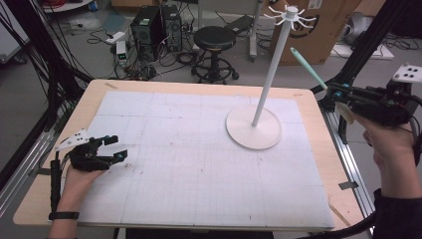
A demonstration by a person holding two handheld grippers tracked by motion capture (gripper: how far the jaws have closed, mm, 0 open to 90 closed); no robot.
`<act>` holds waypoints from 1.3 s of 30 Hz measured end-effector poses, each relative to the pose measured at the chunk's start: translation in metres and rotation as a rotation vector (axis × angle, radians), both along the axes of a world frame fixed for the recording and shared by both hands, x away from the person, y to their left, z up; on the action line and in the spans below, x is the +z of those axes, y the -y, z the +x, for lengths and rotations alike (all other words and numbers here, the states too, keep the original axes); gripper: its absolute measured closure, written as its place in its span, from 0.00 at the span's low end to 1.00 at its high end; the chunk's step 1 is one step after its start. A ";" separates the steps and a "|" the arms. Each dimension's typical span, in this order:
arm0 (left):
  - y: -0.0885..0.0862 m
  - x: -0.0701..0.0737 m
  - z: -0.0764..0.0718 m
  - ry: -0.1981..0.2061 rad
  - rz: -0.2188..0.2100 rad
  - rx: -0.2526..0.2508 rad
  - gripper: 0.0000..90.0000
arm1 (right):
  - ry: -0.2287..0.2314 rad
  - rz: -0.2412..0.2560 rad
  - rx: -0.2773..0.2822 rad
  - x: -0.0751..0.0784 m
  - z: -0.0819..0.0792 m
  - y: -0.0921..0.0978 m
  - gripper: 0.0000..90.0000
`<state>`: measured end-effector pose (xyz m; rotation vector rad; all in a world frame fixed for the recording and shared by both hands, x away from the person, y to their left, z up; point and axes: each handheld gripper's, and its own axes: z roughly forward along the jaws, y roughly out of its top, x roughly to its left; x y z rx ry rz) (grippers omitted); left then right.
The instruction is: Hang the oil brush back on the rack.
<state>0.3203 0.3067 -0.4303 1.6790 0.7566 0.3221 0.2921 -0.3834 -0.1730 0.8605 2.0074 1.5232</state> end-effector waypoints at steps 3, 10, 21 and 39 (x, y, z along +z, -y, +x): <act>0.000 0.000 0.000 -0.001 0.003 -0.002 0.22 | 0.006 0.002 -0.020 0.005 0.000 0.006 0.92; 0.000 -0.001 0.001 -0.005 0.004 -0.002 0.22 | 0.022 0.025 -0.063 0.017 0.000 0.019 0.92; 0.002 -0.002 0.001 -0.004 0.007 -0.008 0.22 | 0.035 0.017 -0.095 0.030 0.007 0.022 0.92; 0.002 -0.001 0.001 -0.005 0.011 -0.009 0.22 | 0.026 -0.013 -0.118 0.033 0.017 0.018 0.92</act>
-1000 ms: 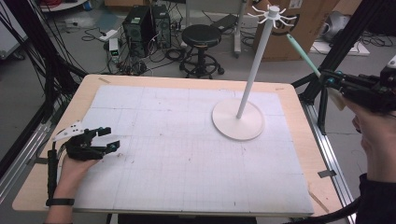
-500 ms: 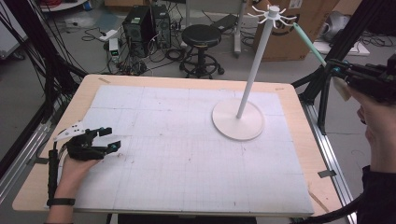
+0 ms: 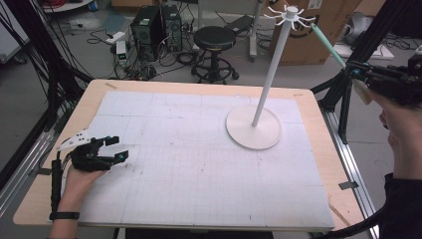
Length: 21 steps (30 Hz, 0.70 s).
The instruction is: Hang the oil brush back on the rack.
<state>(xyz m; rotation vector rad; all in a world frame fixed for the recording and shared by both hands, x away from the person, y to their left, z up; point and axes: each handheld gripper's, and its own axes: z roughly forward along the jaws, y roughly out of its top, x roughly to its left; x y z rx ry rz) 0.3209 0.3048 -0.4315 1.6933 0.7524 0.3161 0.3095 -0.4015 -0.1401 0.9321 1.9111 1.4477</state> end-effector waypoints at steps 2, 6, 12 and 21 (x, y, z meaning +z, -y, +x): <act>0.000 0.000 0.000 0.000 0.000 0.000 0.23 | -0.005 -0.002 0.002 0.000 0.000 -0.001 0.92; 0.001 0.000 0.000 -0.003 -0.003 0.001 0.23 | -0.008 -0.009 0.009 -0.001 0.002 -0.003 0.92; 0.001 0.000 0.000 -0.002 -0.003 0.000 0.23 | -0.015 -0.020 0.013 -0.001 0.004 -0.007 0.92; 0.001 0.000 0.000 -0.001 -0.003 -0.003 0.23 | -0.043 -0.039 0.017 -0.003 0.011 -0.015 0.92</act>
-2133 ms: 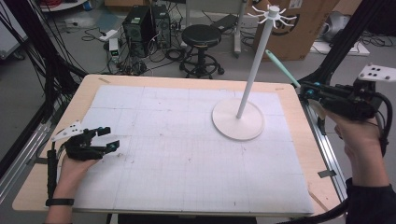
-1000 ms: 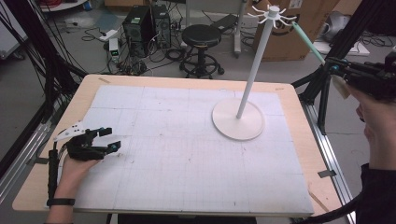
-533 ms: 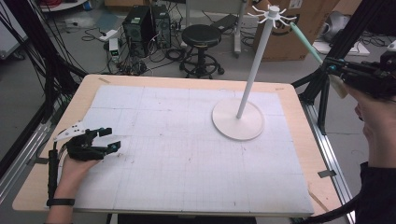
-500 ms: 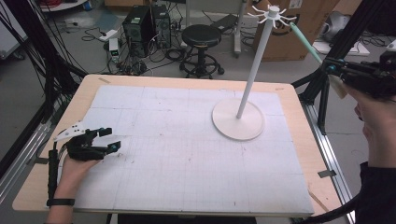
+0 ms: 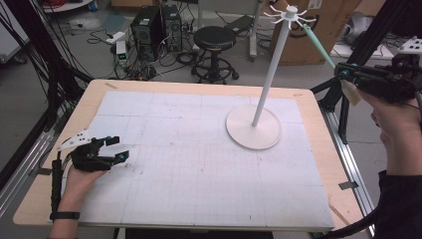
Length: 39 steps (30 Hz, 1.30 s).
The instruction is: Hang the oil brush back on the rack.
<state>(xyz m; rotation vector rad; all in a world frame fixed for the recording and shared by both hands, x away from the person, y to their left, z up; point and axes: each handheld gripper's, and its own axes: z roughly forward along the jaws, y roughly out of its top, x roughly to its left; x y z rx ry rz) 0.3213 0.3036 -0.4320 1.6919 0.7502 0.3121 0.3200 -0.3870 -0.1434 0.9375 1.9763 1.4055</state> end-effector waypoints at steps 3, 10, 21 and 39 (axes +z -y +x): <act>0.000 0.000 0.000 0.000 0.002 0.000 0.23 | -0.013 -0.011 0.012 -0.002 0.004 -0.004 0.92; 0.000 -0.001 0.000 -0.006 0.007 -0.002 0.23 | -0.037 -0.035 0.051 -0.012 0.011 -0.015 0.78; 0.000 -0.001 0.000 -0.008 0.008 -0.006 0.23 | -0.035 0.010 0.145 -0.060 0.002 -0.030 0.53; -0.001 -0.003 0.002 -0.011 0.015 0.015 0.22 | -0.082 0.070 0.253 -0.175 -0.018 -0.045 0.43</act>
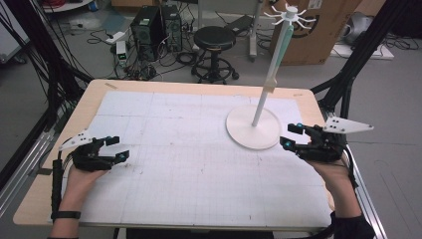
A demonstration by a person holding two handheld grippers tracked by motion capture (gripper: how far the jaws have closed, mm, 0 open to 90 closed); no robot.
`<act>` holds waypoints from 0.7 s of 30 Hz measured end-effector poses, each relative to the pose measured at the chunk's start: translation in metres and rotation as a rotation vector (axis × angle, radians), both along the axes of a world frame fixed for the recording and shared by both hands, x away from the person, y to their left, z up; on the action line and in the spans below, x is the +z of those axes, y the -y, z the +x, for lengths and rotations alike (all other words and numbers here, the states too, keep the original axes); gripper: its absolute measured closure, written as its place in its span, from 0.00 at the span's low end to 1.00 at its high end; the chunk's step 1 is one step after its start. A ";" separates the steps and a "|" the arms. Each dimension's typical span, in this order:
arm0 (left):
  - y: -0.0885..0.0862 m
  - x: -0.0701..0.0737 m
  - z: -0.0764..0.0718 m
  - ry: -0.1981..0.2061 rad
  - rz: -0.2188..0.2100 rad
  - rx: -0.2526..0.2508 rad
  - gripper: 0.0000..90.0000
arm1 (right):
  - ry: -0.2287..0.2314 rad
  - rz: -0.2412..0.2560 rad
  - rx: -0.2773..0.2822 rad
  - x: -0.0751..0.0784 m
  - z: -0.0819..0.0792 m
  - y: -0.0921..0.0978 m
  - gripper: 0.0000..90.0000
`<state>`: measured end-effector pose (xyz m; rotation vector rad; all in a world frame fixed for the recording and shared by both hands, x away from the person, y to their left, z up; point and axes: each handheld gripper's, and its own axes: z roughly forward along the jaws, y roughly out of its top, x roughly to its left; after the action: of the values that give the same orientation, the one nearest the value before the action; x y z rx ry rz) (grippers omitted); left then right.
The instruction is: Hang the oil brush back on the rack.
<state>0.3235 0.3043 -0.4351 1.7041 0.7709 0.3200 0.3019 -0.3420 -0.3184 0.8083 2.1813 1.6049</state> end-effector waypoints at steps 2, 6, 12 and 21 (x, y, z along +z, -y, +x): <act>0.000 0.000 0.000 -0.001 0.004 -0.001 0.22 | -0.015 0.001 0.001 -0.011 0.001 0.000 0.42; 0.001 -0.002 0.001 0.001 0.016 0.001 0.22 | -0.043 -0.021 -0.009 -0.033 0.004 0.000 0.37; 0.001 -0.003 0.000 -0.001 0.023 0.008 0.22 | -0.074 -0.007 -0.025 -0.058 0.007 0.003 0.33; 0.002 -0.006 0.001 -0.004 0.033 0.015 0.22 | -0.109 -0.024 -0.023 -0.075 0.013 -0.003 0.31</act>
<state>0.3245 0.3021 -0.4408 1.7311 0.7857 0.3408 0.3151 -0.3389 -0.3935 0.9301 2.2528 1.5543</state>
